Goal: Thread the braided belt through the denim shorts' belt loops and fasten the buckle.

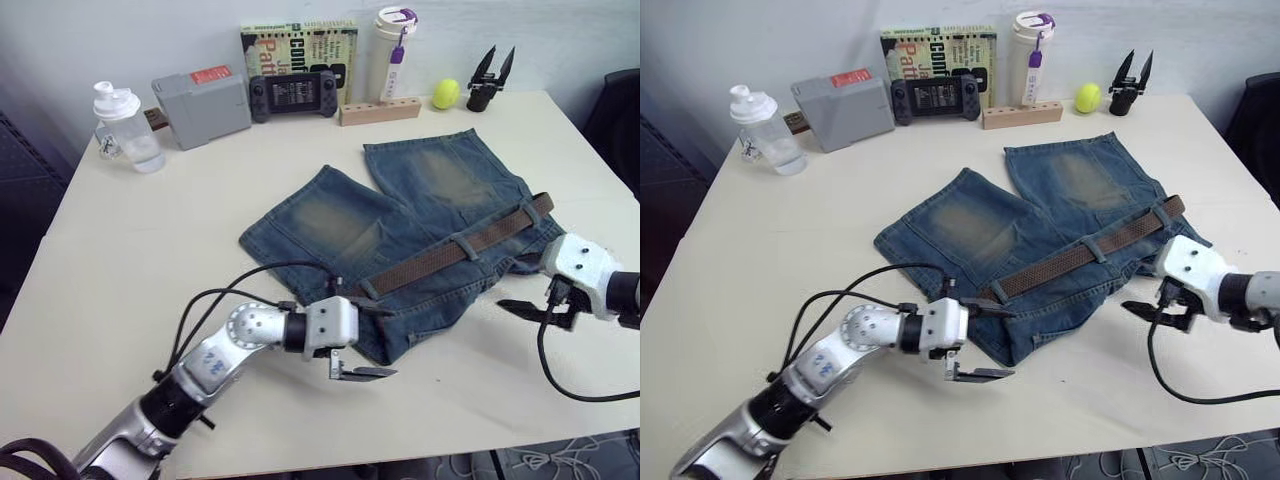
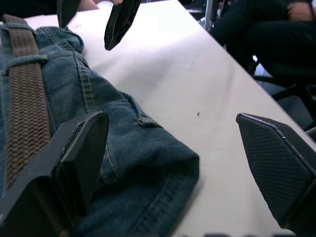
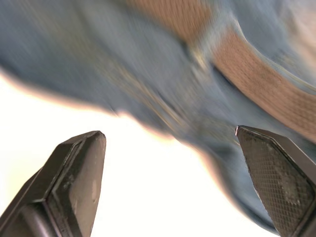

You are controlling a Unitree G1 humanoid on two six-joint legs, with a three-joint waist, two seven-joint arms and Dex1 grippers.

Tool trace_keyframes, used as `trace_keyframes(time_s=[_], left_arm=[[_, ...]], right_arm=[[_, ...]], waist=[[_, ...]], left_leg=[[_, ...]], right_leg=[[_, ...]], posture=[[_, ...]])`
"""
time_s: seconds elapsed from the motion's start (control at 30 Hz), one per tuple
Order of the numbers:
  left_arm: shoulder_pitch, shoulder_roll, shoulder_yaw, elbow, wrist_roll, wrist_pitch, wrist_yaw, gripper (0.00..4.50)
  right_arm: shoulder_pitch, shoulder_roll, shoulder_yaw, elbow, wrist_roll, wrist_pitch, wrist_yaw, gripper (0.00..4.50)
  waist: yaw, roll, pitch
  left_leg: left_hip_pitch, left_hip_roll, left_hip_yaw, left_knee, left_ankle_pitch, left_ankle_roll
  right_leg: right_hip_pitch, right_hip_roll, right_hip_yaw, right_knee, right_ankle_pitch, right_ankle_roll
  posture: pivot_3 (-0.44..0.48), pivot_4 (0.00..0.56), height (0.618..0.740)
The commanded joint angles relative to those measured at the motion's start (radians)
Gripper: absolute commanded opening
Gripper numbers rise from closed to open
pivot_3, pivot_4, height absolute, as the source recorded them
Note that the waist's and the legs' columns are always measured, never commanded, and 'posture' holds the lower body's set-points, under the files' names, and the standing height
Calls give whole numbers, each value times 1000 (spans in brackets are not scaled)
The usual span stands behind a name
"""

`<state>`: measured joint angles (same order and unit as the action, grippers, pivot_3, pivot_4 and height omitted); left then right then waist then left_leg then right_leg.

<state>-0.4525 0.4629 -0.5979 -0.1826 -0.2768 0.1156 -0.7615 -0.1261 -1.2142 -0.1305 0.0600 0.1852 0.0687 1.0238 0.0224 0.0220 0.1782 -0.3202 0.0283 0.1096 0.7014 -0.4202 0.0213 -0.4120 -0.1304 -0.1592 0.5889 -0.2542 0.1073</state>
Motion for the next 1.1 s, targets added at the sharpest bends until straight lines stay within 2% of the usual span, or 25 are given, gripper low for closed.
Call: trace_keyframes(time_s=[0.03,0.23,0.37,0.43,0.53,0.6,0.67,0.73,0.77,0.87,0.93,1.0,1.1], left_arm=[[-29,-69,-32,24,73,25,-18,4500],[-61,-121,-53,93,213,32,-15,4500],[-70,-89,-39,139,336,-43,3,4500],[-61,-67,-23,149,372,-74,6,4500],[-47,-30,13,166,409,-105,19,3841],[-35,2,52,183,413,-123,25,3071],[-20,49,89,207,420,-162,25,2418],[-2,97,133,244,416,-202,23,1549],[3,128,155,276,424,-235,28,1198],[-1,187,210,374,434,-314,44,1198],[-18,228,249,466,434,-376,51,1198],[-33,269,272,553,456,-450,71,1198],[-63,314,282,682,498,-545,114,1198]], right_arm=[[-76,-7,87,188,-221,-271,-78,4453],[-237,52,249,477,-488,-450,-257,4453],[-345,127,332,627,-615,-573,-396,4453],[-369,148,342,672,-618,-606,-402,3933],[-388,171,351,705,-609,-646,-391,2950],[-395,184,352,704,-594,-657,-373,2039],[-389,199,341,680,-556,-655,-334,1242],[-367,216,326,619,-494,-641,-275,284],[-349,225,321,568,-456,-622,-237,2],[-302,255,296,416,-354,-534,-156,2],[-271,280,295,254,-301,-419,-104,2],[-251,311,299,108,-273,-300,-79,2],[-241,361,309,-24,-278,-155,-75,2]], waist=[[0,0,0],[-5,-2,0],[-21,-14,-6],[-27,-18,-7],[-31,-22,-9],[-35,-22,-9],[-47,-22,-9],[-55,-22,-9],[-58,-22,-9],[-60,-22,-9],[-59,-21,-9],[-58,-21,-9],[-55,-18,-9]], left_leg=[[0,0,0,0,0,0],[0,1,0,1,1,-1],[0,2,-1,1,1,-1],[0,3,-2,0,1,-1],[1,4,-7,0,1,-1],[1,5,-9,1,1,-1],[1,7,-10,0,1,-1],[2,8,-10,0,1,-1],[2,9,-10,0,1,-1],[3,12,-10,-1,1,-2],[4,13,-10,-1,1,-2],[5,13,-9,-1,1,-2],[6,13,-9,0,1,-3]], right_leg=[[0,0,0,0,0,0],[2,0,0,1,0,0],[4,0,0,1,0,-1],[4,0,-1,1,0,-1],[5,-1,0,0,0,-1],[6,-1,0,1,0,-1],[6,-1,0,1,0,-1],[6,-1,0,2,0,-1],[6,-1,0,2,-1,-2],[5,0,-2,3,-2,-4],[4,1,-2,4,-2,-5],[4,1,-2,6,-3,-6],[0,0,-2,8,-3,-7]], posture=[[0,150,726],[0,150,726],[0,150,726],[0,150,726],[0,150,726],[0,150,726],[0,150,726],[0,150,726],[0,150,726],[0,150,726],[0,150,726],[0,150,726],[0,150,726]])
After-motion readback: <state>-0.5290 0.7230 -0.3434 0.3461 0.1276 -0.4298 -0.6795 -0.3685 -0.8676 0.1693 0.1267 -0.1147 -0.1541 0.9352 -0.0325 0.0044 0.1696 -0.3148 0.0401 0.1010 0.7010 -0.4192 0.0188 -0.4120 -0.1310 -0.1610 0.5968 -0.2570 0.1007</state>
